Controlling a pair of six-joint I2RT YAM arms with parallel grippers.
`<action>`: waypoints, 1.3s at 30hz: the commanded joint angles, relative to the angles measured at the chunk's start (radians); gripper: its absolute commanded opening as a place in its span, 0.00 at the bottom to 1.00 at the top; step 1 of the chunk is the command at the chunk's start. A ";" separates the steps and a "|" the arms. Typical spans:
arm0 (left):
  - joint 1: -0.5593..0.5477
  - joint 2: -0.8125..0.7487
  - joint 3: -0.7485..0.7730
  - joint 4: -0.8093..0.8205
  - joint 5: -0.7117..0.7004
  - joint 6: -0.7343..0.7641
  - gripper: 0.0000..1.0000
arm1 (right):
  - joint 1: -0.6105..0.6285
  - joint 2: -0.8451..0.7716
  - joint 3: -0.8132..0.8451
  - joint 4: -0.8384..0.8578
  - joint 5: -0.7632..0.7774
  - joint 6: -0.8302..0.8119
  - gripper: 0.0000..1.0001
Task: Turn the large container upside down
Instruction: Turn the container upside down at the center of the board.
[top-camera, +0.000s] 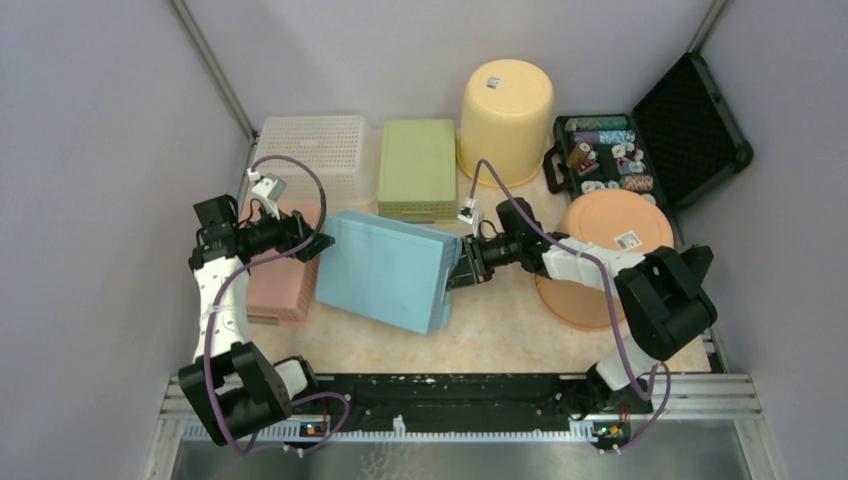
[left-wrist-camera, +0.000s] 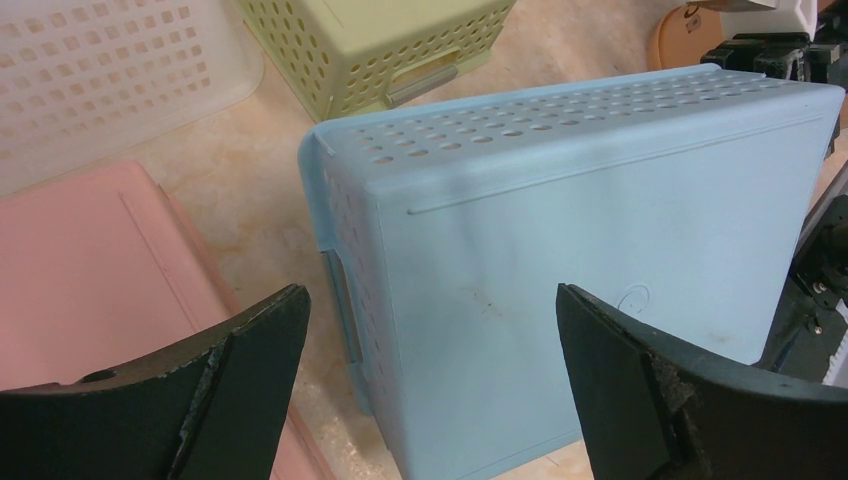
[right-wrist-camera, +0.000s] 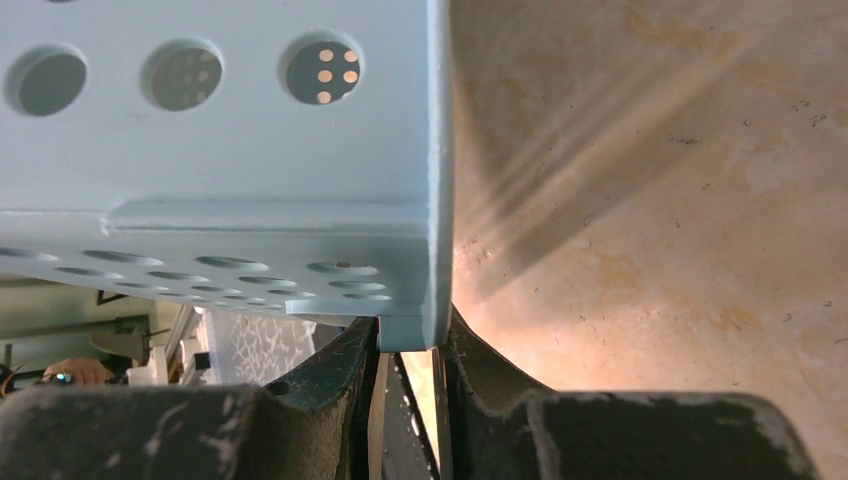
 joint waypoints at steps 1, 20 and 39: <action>-0.003 -0.025 -0.002 0.000 0.008 0.012 0.99 | 0.011 0.021 0.056 -0.022 -0.039 -0.030 0.00; -0.003 0.005 -0.003 -0.026 -0.014 0.063 0.99 | -0.004 0.065 0.097 -0.109 0.068 -0.113 0.03; -0.003 0.105 0.007 -0.144 0.047 0.213 0.99 | -0.010 0.090 0.122 -0.133 0.100 -0.151 0.10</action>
